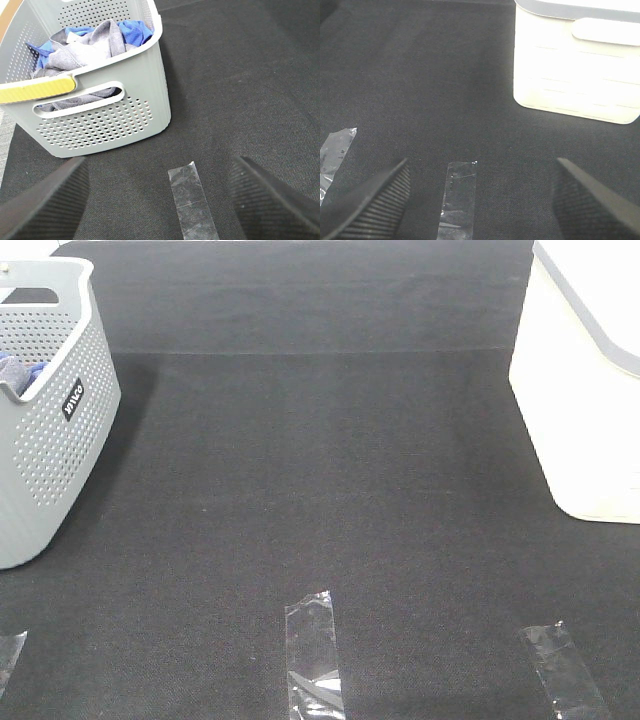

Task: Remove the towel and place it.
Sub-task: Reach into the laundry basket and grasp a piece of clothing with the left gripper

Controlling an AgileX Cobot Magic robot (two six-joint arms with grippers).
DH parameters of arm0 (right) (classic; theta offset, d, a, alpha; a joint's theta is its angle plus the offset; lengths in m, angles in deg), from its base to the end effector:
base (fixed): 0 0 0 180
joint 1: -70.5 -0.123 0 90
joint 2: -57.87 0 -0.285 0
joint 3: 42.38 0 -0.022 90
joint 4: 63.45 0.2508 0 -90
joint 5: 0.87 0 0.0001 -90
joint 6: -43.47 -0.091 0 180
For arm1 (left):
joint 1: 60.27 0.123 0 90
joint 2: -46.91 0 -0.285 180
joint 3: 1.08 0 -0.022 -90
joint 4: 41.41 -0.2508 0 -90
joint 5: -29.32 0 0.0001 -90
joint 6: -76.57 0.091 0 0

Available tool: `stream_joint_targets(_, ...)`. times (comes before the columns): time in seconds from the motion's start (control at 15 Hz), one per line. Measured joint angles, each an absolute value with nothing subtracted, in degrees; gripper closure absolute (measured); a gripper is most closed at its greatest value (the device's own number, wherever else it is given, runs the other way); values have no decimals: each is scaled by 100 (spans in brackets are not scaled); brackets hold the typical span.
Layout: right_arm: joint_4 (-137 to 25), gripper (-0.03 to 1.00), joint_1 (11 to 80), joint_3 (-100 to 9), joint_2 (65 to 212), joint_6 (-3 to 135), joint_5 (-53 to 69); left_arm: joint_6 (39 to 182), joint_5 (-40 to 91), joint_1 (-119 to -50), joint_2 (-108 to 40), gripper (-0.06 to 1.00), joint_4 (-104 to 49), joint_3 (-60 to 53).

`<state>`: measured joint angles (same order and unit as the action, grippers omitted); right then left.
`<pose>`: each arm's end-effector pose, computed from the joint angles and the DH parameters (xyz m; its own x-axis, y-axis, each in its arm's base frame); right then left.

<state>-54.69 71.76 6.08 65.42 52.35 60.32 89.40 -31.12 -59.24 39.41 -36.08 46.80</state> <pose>-0.0062 0.0123 0.2780 -0.4432 -0.0703 -0.8936 -0.1334 0.9910 -0.0118 -0.0069 -0.0075 0.2813 -0.4172 0.1689 -0.8930 0.1308 0.9835 0.1250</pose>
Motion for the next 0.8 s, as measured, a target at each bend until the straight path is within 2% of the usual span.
stream_joint_targets(0.8, -5469, 24, 7176, 608, 6542, 5235, 6032, 8940, -3112, -5924, 3941, 20, -3608, 4680)
